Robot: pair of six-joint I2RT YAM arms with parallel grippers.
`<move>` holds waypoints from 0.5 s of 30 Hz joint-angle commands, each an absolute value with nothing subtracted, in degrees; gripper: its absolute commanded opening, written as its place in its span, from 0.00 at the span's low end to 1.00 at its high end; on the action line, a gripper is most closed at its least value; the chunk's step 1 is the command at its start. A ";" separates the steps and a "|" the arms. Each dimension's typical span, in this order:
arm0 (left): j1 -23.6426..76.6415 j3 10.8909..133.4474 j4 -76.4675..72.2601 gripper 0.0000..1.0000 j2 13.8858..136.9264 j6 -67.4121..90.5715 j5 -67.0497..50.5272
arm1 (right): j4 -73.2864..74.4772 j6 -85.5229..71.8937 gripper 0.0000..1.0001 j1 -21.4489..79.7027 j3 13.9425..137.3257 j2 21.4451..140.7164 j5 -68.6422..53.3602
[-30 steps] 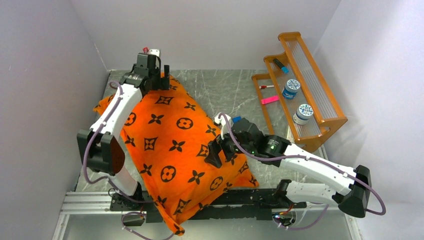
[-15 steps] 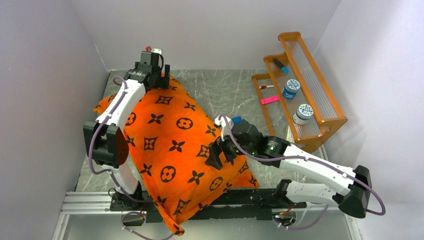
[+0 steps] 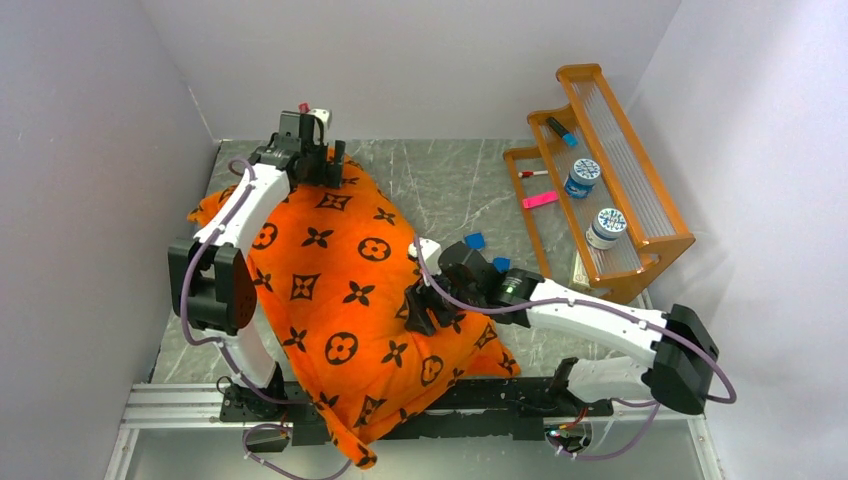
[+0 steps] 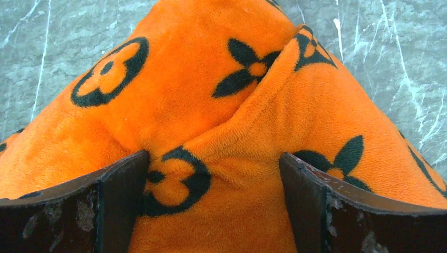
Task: Remove the pillowcase from the pillow
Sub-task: Adjust the pillow at the center of the board.
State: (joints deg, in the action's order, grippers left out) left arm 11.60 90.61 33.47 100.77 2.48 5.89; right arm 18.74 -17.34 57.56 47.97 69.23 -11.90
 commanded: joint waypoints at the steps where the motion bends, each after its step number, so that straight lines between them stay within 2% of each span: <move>1: 11.78 87.07 36.58 0.97 98.33 1.59 2.69 | 23.46 -14.72 0.57 57.96 48.99 74.99 -11.16; 2: 11.78 86.63 36.48 0.97 97.94 1.66 3.93 | 24.29 -13.73 0.48 57.96 50.19 75.57 -9.93; 5: 11.78 85.31 36.18 0.97 96.75 1.79 6.54 | 27.27 -11.24 0.13 57.95 54.83 76.65 -4.10; 6: 11.78 84.95 36.01 0.97 96.18 1.83 6.65 | 28.15 -10.63 0.05 58.00 56.31 76.80 -1.07; 8: 11.69 84.31 35.31 0.97 94.29 1.95 5.81 | 29.40 -9.26 0.00 57.93 58.96 76.75 6.11; 15: 9.43 82.64 33.37 0.97 86.15 4.11 6.68 | 28.62 -2.35 0.00 57.92 66.23 75.40 26.45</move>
